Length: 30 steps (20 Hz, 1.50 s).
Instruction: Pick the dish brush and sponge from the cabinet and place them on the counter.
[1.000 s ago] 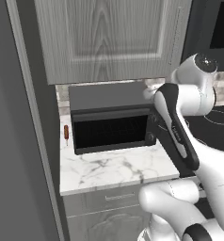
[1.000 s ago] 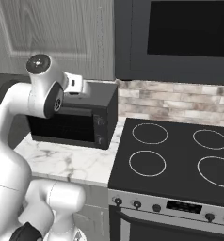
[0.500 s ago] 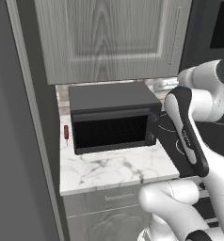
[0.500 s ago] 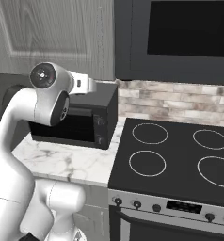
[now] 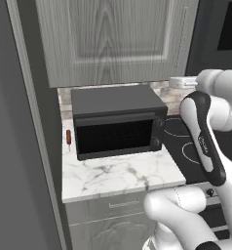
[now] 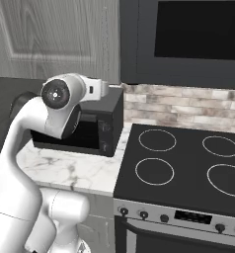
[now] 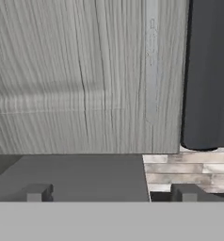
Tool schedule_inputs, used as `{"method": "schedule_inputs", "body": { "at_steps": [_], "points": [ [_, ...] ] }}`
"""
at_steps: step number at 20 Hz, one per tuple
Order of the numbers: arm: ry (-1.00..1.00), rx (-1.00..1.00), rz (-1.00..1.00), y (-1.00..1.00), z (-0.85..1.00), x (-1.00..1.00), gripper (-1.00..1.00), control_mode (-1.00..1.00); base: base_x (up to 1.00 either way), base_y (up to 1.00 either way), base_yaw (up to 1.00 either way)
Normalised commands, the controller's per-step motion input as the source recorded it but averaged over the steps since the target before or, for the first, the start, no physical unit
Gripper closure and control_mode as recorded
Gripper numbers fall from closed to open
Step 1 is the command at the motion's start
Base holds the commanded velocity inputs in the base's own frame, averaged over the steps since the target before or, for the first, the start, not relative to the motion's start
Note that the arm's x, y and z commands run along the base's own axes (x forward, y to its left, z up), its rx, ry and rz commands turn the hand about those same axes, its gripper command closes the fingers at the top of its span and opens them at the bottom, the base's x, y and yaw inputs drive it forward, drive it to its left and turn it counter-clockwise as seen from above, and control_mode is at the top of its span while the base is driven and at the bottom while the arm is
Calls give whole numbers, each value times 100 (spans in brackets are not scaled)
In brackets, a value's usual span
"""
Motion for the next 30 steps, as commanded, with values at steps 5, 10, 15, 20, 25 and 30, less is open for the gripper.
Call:
{"method": "schedule_inputs", "body": {
  "at_steps": [5,10,15,20,25,30],
  "points": [
    [-24,3,0,-13,14,0,-100,-100,0,0,0],
    [-24,2,0,-12,8,0,-100,-100,0,0,0],
    [-15,0,0,-5,0,-5,-100,-100,0,0,0],
    [-2,0,0,0,0,0,-100,-100,0,0,0],
    [-4,0,0,0,5,0,-100,-100,0,0,0],
    [-10,1,0,-7,24,8,-100,-100,0,0,0]
  ]
}}
